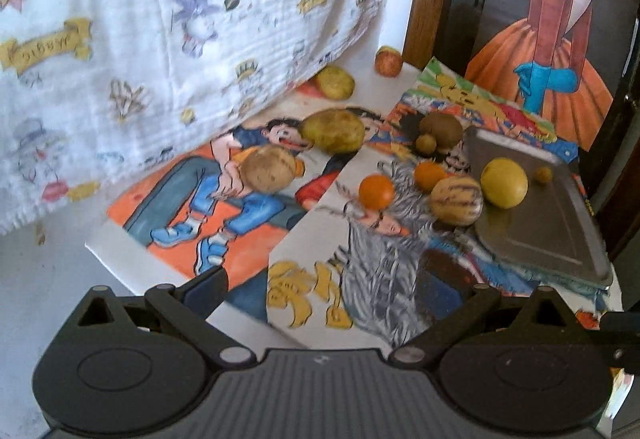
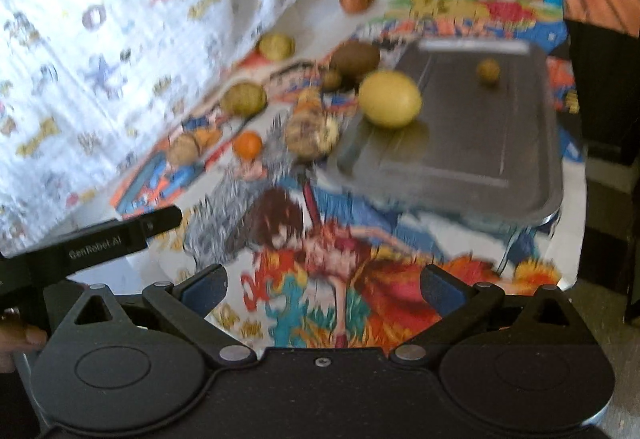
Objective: Organize fruits
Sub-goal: 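Lift both tools away from the tray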
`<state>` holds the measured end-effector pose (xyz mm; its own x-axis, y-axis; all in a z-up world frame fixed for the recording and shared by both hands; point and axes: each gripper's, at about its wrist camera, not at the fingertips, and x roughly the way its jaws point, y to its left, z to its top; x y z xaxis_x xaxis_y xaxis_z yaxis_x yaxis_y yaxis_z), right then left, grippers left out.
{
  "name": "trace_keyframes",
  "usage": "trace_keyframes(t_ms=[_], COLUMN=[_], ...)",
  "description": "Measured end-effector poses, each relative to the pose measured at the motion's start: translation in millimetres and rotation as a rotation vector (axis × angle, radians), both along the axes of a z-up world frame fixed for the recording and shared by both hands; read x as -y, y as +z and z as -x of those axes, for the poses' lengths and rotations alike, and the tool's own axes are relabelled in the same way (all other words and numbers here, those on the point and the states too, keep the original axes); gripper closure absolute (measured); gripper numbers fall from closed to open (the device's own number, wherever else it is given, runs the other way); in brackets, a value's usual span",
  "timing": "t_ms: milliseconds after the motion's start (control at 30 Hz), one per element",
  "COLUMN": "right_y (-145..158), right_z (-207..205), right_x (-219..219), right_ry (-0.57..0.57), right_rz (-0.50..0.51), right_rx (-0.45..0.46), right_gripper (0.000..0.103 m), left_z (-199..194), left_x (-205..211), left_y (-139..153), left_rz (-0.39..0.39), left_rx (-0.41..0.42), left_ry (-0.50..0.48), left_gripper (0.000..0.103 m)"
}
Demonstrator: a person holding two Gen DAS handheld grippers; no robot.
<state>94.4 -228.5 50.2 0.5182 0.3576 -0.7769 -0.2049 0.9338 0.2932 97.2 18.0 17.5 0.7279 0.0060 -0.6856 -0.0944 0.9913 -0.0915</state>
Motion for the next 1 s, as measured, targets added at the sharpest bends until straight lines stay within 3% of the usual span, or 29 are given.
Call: trace_keyframes(t_ms=[133, 467, 1000], right_y=[-8, -12, -16], right_z=[-3, -25, -77], right_x=[-1, -14, -56], right_ry=[0.0, 0.049, 0.319], right_rz=[0.007, 0.097, 0.369], right_rx=[-0.034, 0.009, 0.345], right_gripper=[0.001, 0.001, 0.003], left_z=[-2, -21, -90], left_x=[0, -5, 3], left_y=[-7, -14, -12], left_rz=[-0.006, -0.022, 0.027], left_rx=[-0.025, -0.038, -0.008], left_ry=[-0.01, -0.031, -0.092], left_gripper=[0.001, 0.001, 0.001])
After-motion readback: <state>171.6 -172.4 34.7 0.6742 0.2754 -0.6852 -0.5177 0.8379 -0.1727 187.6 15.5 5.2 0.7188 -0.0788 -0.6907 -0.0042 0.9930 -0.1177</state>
